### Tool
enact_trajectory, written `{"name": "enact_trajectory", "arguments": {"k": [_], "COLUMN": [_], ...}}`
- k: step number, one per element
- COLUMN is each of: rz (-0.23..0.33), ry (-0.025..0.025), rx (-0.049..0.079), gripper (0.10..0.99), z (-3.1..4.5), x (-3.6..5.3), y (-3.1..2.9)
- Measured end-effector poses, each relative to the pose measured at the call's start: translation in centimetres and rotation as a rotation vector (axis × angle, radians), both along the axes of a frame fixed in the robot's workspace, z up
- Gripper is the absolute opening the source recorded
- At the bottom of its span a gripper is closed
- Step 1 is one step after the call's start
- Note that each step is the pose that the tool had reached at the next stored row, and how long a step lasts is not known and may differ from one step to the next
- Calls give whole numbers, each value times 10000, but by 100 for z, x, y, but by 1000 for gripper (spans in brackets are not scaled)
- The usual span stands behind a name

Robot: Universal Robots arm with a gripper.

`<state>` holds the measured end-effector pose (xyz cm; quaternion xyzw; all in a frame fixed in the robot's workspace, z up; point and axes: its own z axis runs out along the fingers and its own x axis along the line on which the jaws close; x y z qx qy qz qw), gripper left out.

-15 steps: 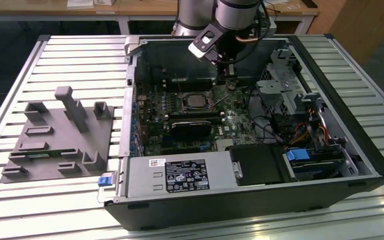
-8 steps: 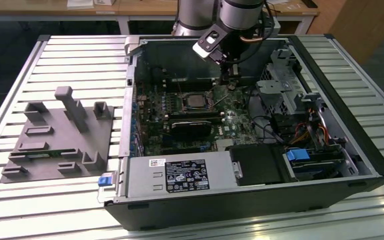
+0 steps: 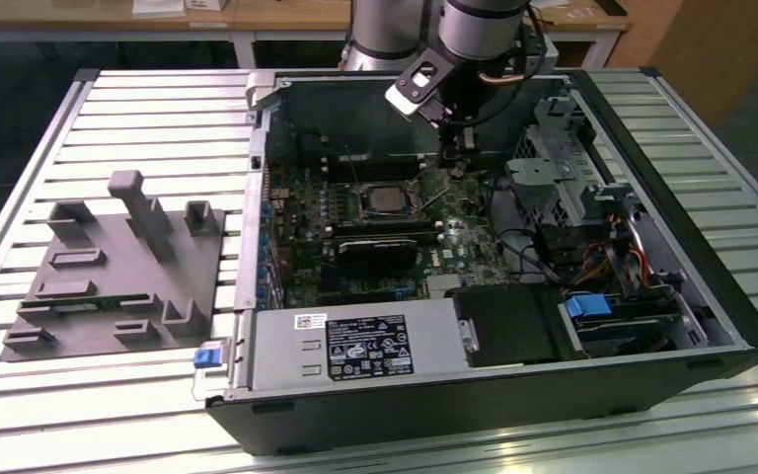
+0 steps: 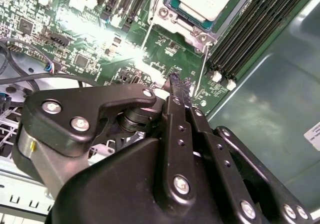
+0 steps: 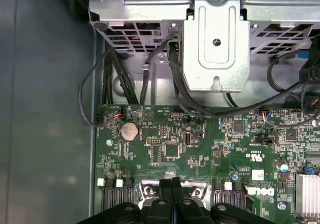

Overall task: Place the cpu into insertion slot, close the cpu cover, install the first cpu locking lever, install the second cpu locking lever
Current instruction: 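Close the cpu cover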

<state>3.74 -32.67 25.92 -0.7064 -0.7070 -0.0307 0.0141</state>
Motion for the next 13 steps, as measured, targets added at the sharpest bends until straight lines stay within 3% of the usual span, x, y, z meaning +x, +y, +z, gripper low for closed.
{"name": "enact_trajectory", "arguments": {"k": [13], "rz": [-75], "ry": [1], "rx": [-2], "gripper": [118], "z": [-10], "x": [118], "y": [9]}}
